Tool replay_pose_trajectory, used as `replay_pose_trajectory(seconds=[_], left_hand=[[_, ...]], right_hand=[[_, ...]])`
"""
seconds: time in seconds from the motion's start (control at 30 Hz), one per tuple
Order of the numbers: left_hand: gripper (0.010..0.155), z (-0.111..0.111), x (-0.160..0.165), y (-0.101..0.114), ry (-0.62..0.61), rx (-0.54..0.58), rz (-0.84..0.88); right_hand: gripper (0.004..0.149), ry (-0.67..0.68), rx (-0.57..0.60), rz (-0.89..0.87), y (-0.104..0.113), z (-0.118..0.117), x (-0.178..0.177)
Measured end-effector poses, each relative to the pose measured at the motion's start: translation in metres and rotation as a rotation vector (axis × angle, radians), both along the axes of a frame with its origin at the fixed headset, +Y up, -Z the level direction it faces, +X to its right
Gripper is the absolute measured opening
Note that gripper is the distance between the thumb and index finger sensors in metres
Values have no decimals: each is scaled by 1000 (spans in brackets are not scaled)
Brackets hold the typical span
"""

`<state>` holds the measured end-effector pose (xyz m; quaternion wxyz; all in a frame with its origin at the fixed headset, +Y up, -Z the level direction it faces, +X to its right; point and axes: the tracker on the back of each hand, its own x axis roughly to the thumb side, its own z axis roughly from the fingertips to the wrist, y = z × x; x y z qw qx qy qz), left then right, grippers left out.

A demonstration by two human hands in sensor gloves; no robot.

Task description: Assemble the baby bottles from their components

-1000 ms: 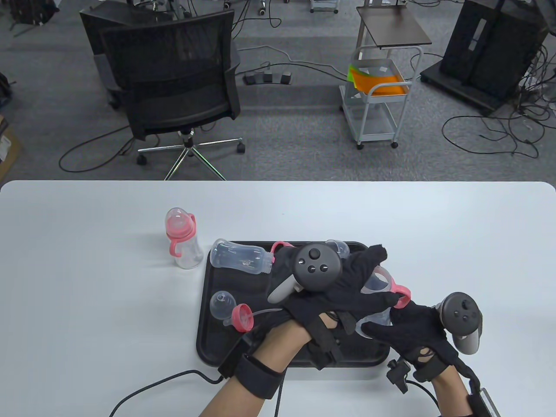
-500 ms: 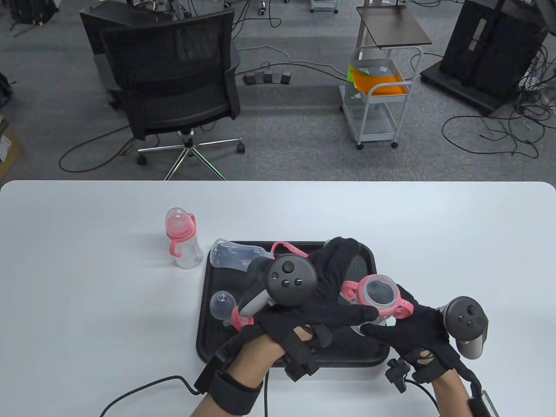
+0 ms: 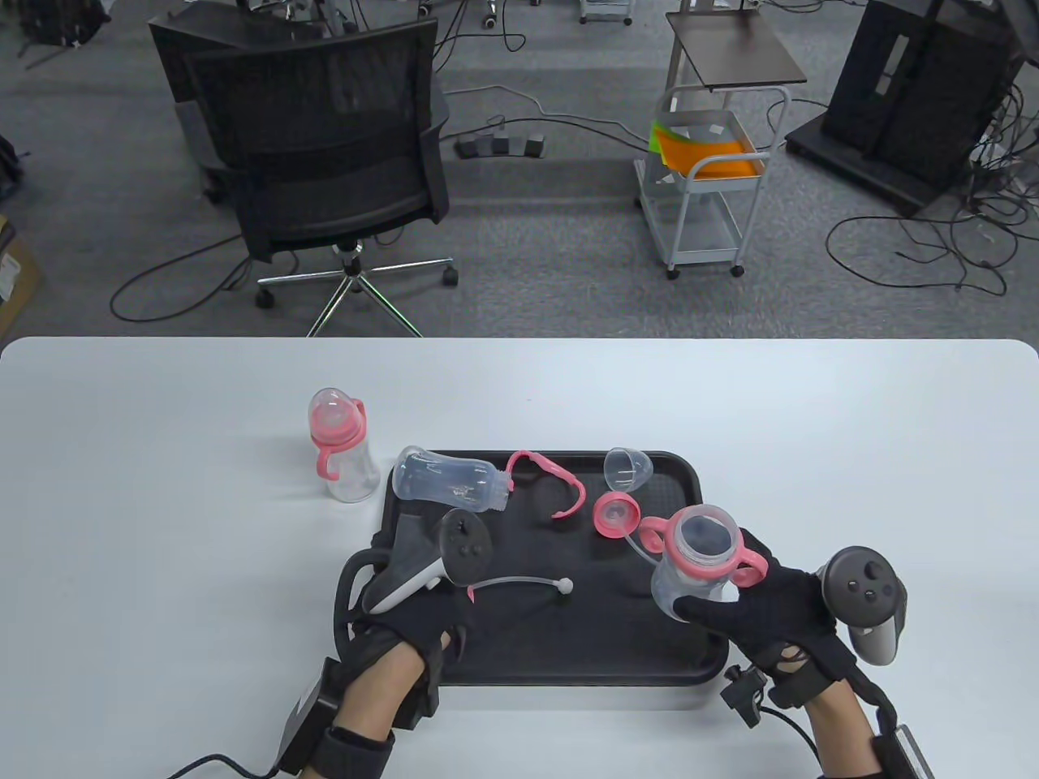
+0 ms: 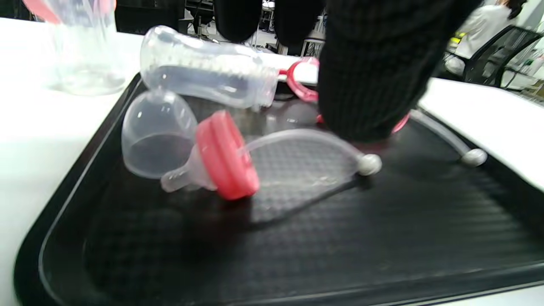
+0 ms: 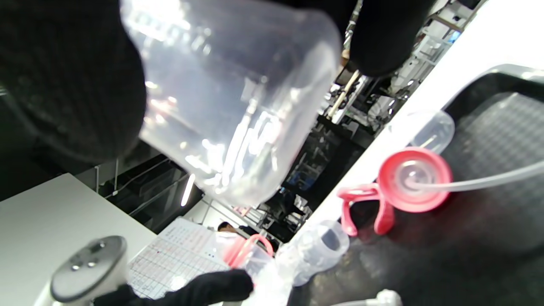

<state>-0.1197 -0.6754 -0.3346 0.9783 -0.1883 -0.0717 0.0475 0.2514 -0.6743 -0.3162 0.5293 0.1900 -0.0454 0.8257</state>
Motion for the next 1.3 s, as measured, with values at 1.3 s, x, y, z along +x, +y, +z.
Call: replay_pose_trajectory(seconds=[1.3], left_hand=[[43,18,2,36,-15,392,214]], right_hand=[[88,1,-6,126,-5,-3,-3]])
